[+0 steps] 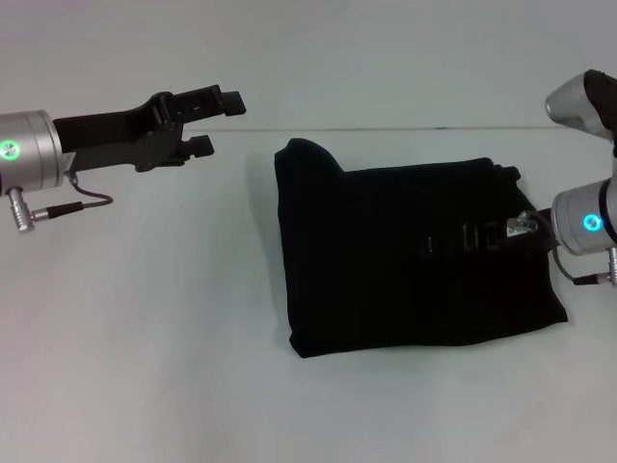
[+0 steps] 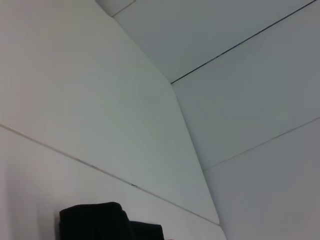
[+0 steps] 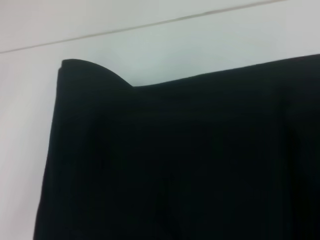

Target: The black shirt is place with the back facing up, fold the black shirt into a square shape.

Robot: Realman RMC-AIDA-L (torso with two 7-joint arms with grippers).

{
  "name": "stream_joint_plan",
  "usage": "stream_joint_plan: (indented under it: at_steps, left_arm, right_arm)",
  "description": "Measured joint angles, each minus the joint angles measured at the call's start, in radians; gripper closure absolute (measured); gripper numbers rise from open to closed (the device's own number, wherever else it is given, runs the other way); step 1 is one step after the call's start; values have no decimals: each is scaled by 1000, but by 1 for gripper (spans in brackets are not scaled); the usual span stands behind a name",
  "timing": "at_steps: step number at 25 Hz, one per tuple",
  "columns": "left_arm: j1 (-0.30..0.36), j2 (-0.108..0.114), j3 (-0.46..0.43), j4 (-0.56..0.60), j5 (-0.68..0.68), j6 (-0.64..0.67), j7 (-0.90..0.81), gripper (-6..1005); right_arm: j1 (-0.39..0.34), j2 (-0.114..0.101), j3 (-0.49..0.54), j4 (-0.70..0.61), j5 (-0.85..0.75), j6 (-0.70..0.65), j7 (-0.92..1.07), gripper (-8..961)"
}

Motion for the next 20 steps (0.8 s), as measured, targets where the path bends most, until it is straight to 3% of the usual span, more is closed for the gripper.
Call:
stream_joint_plan:
  at_steps: [10,20]
  left_arm:
    - [-9,-3,2,-6,-15,-18,12,49]
    - [-6,-4,0,-14,-28,-22,15,51]
  right_arm:
    - [7,7,3,-2,19,-6,-17,196]
    - [-5,-4,2,-3,53,0,1,357]
